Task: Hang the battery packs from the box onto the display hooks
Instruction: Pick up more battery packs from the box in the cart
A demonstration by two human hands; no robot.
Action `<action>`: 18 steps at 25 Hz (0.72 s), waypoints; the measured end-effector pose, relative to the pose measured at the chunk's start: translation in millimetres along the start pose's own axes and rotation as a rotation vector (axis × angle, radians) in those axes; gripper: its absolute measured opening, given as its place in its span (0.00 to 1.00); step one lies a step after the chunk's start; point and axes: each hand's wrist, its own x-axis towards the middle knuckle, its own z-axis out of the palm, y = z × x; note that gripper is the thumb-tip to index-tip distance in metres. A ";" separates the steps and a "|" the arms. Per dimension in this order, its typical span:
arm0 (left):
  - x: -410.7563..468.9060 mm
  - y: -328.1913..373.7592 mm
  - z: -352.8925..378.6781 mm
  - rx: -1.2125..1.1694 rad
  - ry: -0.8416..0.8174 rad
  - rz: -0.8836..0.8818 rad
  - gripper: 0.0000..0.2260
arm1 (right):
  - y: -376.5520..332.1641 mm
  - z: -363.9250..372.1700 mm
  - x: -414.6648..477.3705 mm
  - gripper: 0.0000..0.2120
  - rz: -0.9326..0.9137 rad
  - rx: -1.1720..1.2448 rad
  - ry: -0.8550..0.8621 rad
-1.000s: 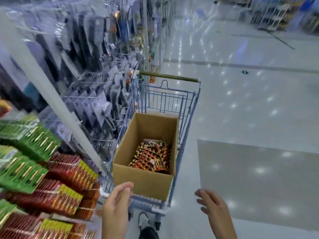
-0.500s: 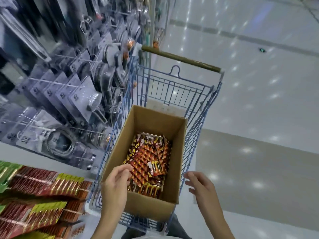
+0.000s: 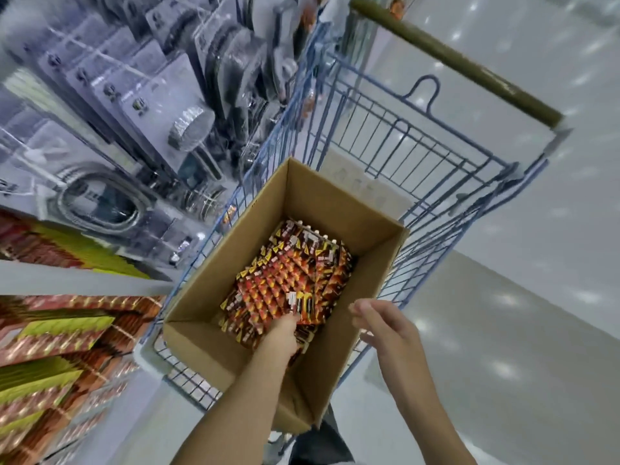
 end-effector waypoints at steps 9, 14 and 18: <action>116.8 -20.2 44.5 -0.268 0.031 -0.116 0.25 | -23.5 -25.6 29.3 0.10 -0.018 -0.007 -0.090; 116.6 -40.7 46.5 -0.320 -0.045 -0.119 0.24 | -15.5 -29.6 30.4 0.14 0.031 0.022 -0.105; 73.7 -30.0 40.2 -0.086 0.253 0.195 0.23 | -16.8 -26.5 33.2 0.12 0.035 0.016 -0.127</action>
